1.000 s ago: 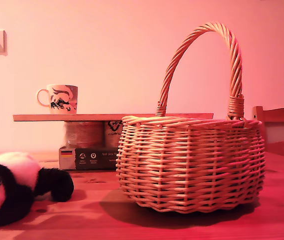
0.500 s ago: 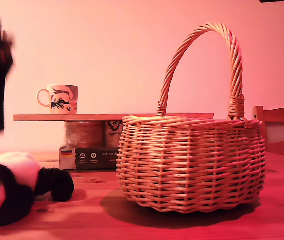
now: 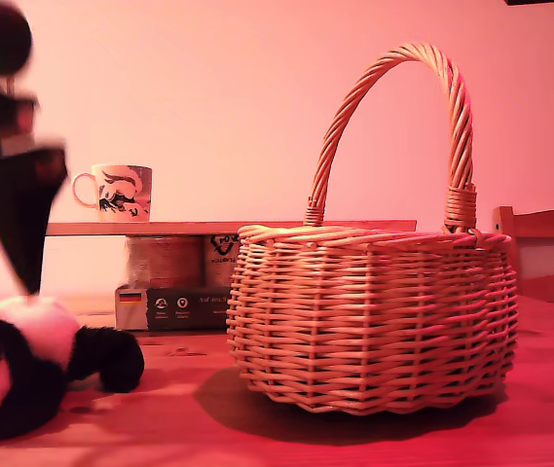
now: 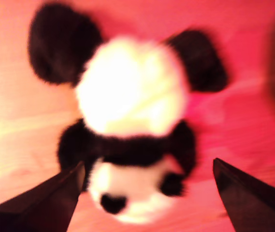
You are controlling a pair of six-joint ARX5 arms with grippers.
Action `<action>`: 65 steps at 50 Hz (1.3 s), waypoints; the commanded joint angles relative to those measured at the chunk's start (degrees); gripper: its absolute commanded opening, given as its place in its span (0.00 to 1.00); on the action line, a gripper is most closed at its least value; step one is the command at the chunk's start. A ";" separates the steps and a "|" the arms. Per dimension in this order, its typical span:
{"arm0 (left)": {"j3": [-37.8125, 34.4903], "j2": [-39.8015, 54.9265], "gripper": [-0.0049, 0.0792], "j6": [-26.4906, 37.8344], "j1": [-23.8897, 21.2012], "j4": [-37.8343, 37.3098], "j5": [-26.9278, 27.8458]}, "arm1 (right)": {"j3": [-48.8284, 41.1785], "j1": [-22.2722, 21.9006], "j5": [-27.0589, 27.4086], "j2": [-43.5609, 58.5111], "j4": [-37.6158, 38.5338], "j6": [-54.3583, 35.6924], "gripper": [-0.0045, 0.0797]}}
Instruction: Pick up the stuffed panda toy and place it on the shelf behind you
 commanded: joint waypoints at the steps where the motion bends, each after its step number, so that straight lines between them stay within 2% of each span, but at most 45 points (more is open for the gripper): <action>1: -0.52 1.42 0.97 0.46 -0.07 1.73 -1.22 | 0.59 0.24 0.02 0.20 0.63 -0.39 0.04; 9: -0.52 3.41 0.97 1.95 -0.07 5.44 -1.84 | 0.59 0.24 0.02 0.20 0.63 -0.39 0.04; 29: -0.52 10.56 0.95 2.58 -0.07 6.60 -2.34 | 0.59 0.24 0.02 0.20 0.63 -0.37 0.04; 33: -0.52 10.78 0.82 2.67 -0.07 6.19 -2.49 | 0.59 0.24 0.02 0.20 0.63 -0.37 0.04; 35: -0.52 10.78 0.70 3.39 -0.04 6.21 -2.67 | 0.59 0.24 0.02 0.20 0.63 -0.37 0.04; 40: -0.48 10.75 0.32 3.50 0.11 6.40 -2.64 | 0.59 0.24 0.02 0.20 0.63 -0.37 0.04; 43: -0.46 10.75 0.19 3.50 0.09 6.47 -2.64 | 0.59 0.24 0.02 0.20 0.63 -0.37 0.04; 45: -0.39 10.75 0.16 3.50 0.07 6.54 -2.62 | 0.59 0.24 0.02 0.20 0.63 -0.37 0.04; 51: 0.59 10.73 0.16 3.50 0.04 6.01 -2.62 | 0.59 0.24 0.02 0.20 0.63 -0.37 0.04; 65: 9.03 10.10 0.16 4.11 0.04 -2.89 -2.49 | 0.59 0.24 0.04 0.20 0.63 -0.37 0.04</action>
